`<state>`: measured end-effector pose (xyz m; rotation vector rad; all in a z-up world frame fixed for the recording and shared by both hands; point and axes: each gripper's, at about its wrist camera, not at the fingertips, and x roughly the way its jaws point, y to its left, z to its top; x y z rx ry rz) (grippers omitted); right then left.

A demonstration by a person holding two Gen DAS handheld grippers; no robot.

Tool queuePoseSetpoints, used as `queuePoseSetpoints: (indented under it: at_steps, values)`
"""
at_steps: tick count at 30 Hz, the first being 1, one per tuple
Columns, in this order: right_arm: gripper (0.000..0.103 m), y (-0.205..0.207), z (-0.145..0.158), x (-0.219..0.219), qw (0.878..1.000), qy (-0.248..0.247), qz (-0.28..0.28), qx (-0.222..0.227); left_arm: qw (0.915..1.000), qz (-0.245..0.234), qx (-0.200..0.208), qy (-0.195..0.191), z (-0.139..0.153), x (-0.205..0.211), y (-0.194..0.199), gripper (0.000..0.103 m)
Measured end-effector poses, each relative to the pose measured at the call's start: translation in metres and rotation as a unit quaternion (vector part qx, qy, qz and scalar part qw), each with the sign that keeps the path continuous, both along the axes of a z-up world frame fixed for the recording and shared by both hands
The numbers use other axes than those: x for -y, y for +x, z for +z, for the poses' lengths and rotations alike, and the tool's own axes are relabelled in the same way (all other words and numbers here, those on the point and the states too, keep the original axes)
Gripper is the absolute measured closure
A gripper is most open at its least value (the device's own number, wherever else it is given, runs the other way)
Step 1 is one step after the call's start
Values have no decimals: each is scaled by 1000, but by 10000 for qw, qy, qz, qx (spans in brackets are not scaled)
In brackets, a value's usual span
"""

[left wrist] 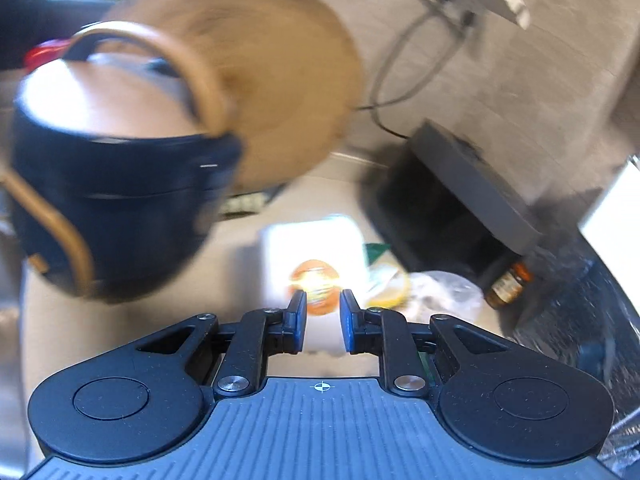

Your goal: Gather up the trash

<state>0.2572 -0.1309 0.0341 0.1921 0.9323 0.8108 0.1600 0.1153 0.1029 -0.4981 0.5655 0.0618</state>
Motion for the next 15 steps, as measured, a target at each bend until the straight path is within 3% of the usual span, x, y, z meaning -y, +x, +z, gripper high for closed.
queuePoseSetpoints:
  at_steps: [4,9,11,15]
  values:
    - [46,-6,8,34,9994,8,-281,221,9994,-102,6,323,5,27,17,82]
    - [32,-6,8,59,9970,35,-666,390,9912,-66,-129,1319,12,58,42,82]
    - [20,-10,6,65,9947,-129,-839,586,9862,-18,-267,1635,11,66,55,82]
    - [13,-23,-4,67,9872,-657,-1004,1052,9811,35,-441,1881,5,75,73,82]
